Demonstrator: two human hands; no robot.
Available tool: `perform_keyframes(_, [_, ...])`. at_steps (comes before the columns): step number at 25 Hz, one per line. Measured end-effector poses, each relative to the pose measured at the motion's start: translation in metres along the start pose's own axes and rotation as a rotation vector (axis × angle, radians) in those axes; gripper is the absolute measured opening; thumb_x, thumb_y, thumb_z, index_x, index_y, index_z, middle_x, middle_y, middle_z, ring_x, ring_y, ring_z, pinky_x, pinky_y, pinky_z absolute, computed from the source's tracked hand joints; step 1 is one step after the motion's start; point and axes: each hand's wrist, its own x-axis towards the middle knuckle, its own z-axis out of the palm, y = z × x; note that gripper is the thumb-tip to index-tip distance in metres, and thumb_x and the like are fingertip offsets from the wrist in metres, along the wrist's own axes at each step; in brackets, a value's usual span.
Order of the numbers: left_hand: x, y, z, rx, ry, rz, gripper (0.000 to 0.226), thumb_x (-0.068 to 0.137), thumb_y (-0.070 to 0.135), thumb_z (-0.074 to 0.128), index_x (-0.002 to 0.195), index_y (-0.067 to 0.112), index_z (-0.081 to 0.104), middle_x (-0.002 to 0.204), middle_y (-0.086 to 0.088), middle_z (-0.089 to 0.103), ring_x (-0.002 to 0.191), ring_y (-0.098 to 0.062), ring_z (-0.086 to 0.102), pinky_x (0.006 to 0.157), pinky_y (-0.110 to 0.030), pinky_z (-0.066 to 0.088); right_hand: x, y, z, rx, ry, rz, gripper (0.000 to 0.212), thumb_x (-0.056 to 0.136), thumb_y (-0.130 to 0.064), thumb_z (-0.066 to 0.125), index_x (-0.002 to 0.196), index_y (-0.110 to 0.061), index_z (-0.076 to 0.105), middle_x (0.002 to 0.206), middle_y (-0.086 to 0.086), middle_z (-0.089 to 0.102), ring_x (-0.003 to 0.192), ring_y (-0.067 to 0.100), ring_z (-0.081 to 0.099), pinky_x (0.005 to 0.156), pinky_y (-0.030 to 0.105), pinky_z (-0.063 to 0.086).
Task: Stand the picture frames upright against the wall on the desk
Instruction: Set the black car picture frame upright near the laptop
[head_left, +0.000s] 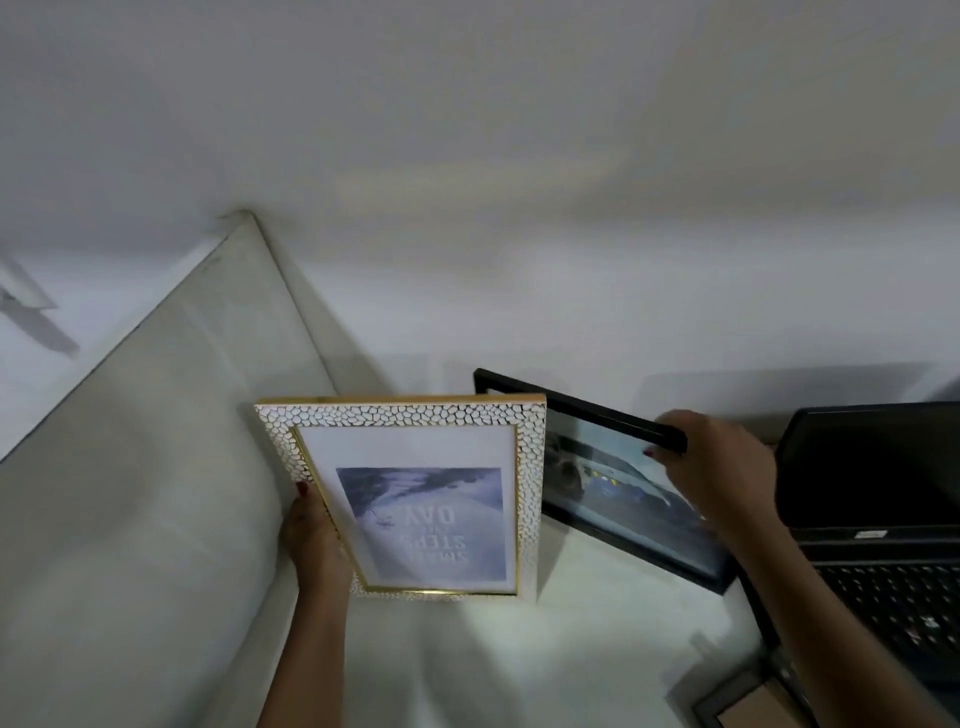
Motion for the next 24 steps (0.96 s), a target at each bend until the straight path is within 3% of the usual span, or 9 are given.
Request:
perform_keyframes(5, [-0.005, -0.007, -0.010, -0.068, -0.021, -0.136, 0.062, 0.083, 0.055, 0.039, 0.129, 0.014, 0.045, 0.131, -0.011, 0.052, 0.117, -0.034, 0.051, 0.106, -0.046, 0.037, 0.052, 0.002, 0.042, -0.038, -0.154, -0.148, 0.021, 0.080, -0.035, 0.061, 0.096, -0.021, 0.061, 0.090, 0.004, 0.072, 0.089, 0.029, 0.063, 0.078, 0.035, 0.034])
perform_keyframes(8, [-0.007, -0.008, -0.005, -0.081, -0.046, -0.159, 0.045, 0.086, 0.051, 0.040, 0.117, 0.020, 0.050, 0.123, -0.007, 0.054, 0.108, -0.031, 0.053, 0.101, -0.042, 0.041, 0.080, 0.010, 0.056, -0.001, -0.135, -0.189, 0.033, 0.078, -0.035, 0.064, 0.100, -0.015, 0.051, 0.088, 0.011, 0.069, 0.087, 0.032, 0.060, 0.080, 0.039, 0.033])
perform_keyframes(11, [-0.005, -0.013, 0.005, -0.138, -0.054, -0.206, 0.043, 0.088, 0.046, 0.044, 0.120, 0.017, 0.050, 0.120, -0.006, 0.054, 0.106, -0.029, 0.053, 0.092, -0.036, 0.042, 0.098, 0.012, 0.068, -0.052, -0.032, -0.298, 0.035, 0.074, -0.030, 0.069, 0.098, -0.009, 0.055, 0.085, 0.017, 0.068, 0.088, 0.035, 0.055, 0.077, 0.039, 0.033])
perform_keyframes(13, [-0.002, -0.016, 0.009, -0.159, -0.057, -0.216, 0.050, 0.091, 0.043, 0.042, 0.130, 0.013, 0.044, 0.128, -0.009, 0.051, 0.115, -0.031, 0.051, 0.093, -0.035, 0.040, 0.105, 0.013, 0.077, -0.066, 0.081, -0.388, 0.034, 0.064, -0.023, 0.076, 0.089, -0.006, 0.062, 0.082, 0.016, 0.069, 0.082, 0.036, 0.057, 0.074, 0.038, 0.036])
perform_keyframes(16, [0.002, -0.020, 0.011, -0.129, -0.068, -0.168, 0.048, 0.089, 0.042, 0.046, 0.127, 0.013, 0.048, 0.132, -0.011, 0.053, 0.116, -0.032, 0.053, 0.099, -0.039, 0.042, 0.117, 0.014, 0.089, -0.092, 0.199, -0.477, 0.031, 0.055, -0.019, 0.081, 0.078, -0.006, 0.066, 0.073, 0.012, 0.069, 0.065, 0.032, 0.058, 0.064, 0.033, 0.037])
perform_keyframes(20, [-0.004, -0.020, 0.013, -0.140, -0.113, -0.100, 0.045, 0.091, 0.038, 0.046, 0.127, 0.011, 0.049, 0.124, -0.011, 0.056, 0.110, -0.030, 0.055, 0.089, -0.038, 0.045, 0.126, 0.016, 0.099, -0.095, 0.271, -0.441, 0.014, 0.064, -0.015, 0.076, 0.072, -0.007, 0.069, 0.066, 0.011, 0.068, 0.058, 0.031, 0.057, 0.058, 0.033, 0.041])
perform_keyframes(24, [0.003, -0.025, 0.012, -0.119, -0.127, -0.065, 0.043, 0.090, 0.040, 0.047, 0.123, 0.012, 0.051, 0.129, -0.014, 0.055, 0.114, -0.033, 0.054, 0.095, -0.040, 0.044, 0.126, 0.019, 0.105, -0.045, 0.297, -0.389, 0.010, 0.070, -0.015, 0.072, 0.074, -0.006, 0.068, 0.069, 0.012, 0.068, 0.063, 0.033, 0.059, 0.062, 0.037, 0.043])
